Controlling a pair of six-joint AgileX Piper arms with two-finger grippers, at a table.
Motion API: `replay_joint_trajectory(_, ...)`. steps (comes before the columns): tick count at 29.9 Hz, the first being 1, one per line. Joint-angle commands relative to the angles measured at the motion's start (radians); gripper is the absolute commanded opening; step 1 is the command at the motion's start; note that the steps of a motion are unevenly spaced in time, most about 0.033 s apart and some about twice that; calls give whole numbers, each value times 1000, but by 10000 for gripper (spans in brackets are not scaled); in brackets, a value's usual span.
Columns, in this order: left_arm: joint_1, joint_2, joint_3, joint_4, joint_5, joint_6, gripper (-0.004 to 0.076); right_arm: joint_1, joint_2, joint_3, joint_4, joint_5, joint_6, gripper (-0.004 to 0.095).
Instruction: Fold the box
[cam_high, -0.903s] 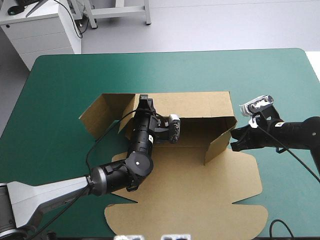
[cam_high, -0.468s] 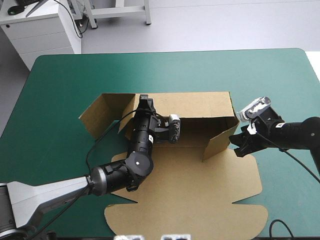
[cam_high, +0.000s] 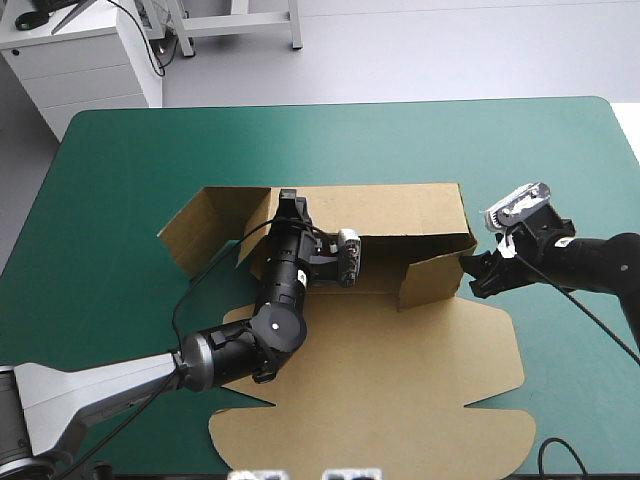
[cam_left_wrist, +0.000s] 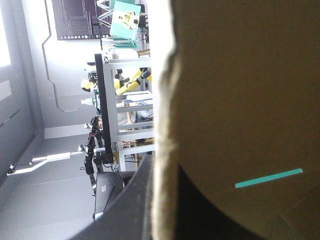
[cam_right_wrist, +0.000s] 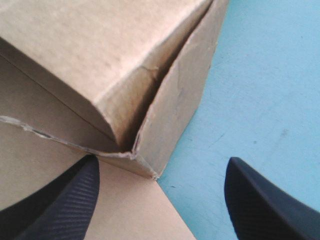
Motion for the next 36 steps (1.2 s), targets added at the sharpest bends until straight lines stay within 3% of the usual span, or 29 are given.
replay_joint_trajectory(1, -5, -37, -25, 132, 37, -10, -8, 1, 16, -24, 114, 12, -14, 657)
replay_joint_trajectory(9, -5, -37, -25, 132, 35, -10, -8, 1, 71, -13, 196, 80, -11, 657)
replay_joint_trajectory(14, -5, -37, -25, 132, 35, -10, -8, 1, 58, 60, 269, 9, -58, 657)
replay_joint_trajectory(20, -5, -37, -25, 132, 35, -10, -8, 1, 56, 173, 459, -120, -203, 657)
replay_joint_trajectory(25, -5, -37, -25, 132, 33, -10, -8, 1, 58, 191, 588, -152, -295, 657)
replay_joint_trajectory(36, -5, -37, -25, 132, 33, -10, -8, 1, 62, 191, 629, -156, -305, 641)
